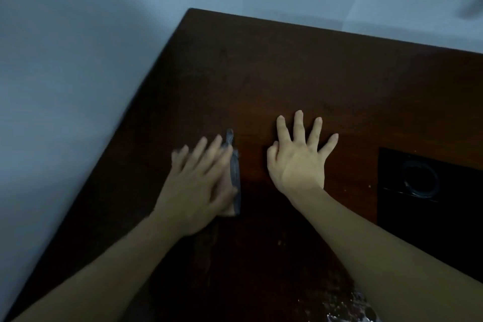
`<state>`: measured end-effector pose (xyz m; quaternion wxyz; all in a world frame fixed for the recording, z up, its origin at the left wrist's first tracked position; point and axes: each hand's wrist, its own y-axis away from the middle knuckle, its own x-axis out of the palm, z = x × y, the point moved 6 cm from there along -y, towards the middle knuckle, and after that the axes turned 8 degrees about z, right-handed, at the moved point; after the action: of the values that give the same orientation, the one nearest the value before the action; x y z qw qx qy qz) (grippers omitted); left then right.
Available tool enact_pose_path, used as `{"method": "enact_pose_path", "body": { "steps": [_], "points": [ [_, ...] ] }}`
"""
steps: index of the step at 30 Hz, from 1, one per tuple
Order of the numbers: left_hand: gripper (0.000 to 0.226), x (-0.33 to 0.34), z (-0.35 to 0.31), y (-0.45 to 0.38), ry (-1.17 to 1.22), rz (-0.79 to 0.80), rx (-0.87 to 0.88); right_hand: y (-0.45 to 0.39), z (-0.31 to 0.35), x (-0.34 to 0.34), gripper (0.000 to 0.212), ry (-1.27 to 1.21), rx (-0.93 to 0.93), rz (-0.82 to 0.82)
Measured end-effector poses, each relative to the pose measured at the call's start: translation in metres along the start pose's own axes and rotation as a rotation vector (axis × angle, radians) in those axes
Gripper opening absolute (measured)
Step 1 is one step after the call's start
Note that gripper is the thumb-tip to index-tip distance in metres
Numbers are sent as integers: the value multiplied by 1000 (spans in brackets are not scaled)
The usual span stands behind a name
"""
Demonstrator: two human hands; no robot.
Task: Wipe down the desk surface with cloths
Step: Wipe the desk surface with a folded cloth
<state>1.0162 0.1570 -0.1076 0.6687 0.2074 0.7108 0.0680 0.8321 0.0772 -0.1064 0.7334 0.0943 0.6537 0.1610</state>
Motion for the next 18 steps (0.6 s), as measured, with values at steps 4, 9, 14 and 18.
{"method": "enact_pose_path", "body": {
  "steps": [4, 9, 14, 18],
  "points": [
    [75, 19, -7, 38, -35, 36, 116, 1, 1, -2, 64, -3, -3, 5],
    [80, -8, 25, -14, 6, -28, -23, 0, 1, -2, 64, 2, 1, 13],
    [80, -28, 46, -71, 58, -64, -185, -2, 0, 0, 64, -5, -5, 5],
    [75, -24, 29, -58, 9, -30, -112, -2, -3, 0, 63, 4, -3, 10]
  ]
}}
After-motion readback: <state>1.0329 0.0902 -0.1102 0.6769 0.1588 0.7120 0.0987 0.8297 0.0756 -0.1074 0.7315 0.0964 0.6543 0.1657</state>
